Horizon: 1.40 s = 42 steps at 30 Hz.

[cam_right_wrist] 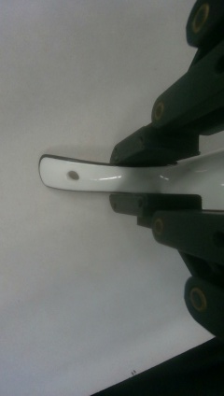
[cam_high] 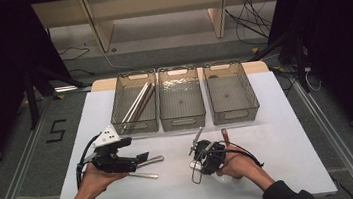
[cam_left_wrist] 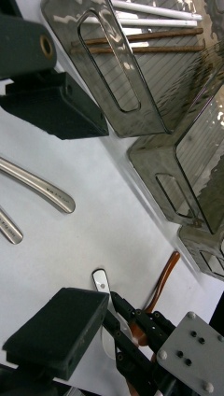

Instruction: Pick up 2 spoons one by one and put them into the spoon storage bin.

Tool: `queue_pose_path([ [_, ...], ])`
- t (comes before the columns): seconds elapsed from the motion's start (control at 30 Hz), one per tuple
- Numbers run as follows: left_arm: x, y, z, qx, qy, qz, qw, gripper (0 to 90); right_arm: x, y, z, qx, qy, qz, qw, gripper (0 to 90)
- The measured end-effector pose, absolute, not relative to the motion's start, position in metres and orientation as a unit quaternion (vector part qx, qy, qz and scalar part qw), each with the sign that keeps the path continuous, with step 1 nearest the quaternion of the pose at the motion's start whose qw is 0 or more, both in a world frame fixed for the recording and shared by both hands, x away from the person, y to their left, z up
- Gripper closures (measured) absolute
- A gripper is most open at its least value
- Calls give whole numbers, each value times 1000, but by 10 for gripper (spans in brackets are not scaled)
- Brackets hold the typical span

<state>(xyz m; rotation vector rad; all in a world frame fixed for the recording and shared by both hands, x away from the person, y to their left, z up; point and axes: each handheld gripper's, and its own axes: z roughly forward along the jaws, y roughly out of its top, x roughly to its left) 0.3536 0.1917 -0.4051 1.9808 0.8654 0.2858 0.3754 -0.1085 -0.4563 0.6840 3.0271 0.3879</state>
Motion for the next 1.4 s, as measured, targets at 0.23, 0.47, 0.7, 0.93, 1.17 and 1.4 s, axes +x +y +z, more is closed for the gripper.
queue_pose_path([
  [0.23,353,192,-405,806,352,118,462,165,373,-106,-455,214,969,126,-1,798],
  [0.47,353,191,-405,807,351,118,460,166,374,-104,-455,217,968,123,-20,830],
  [0.7,353,191,-405,808,351,118,459,167,372,-102,-455,208,970,122,-26,861],
  [0.93,353,192,-405,807,353,119,459,170,374,-108,-440,217,964,156,-7,864],
  [1.17,354,192,-405,805,354,121,461,169,385,-120,-419,237,950,201,14,864],
  [1.4,354,193,-405,802,354,122,466,169,401,-128,-400,256,935,244,24,864],
])
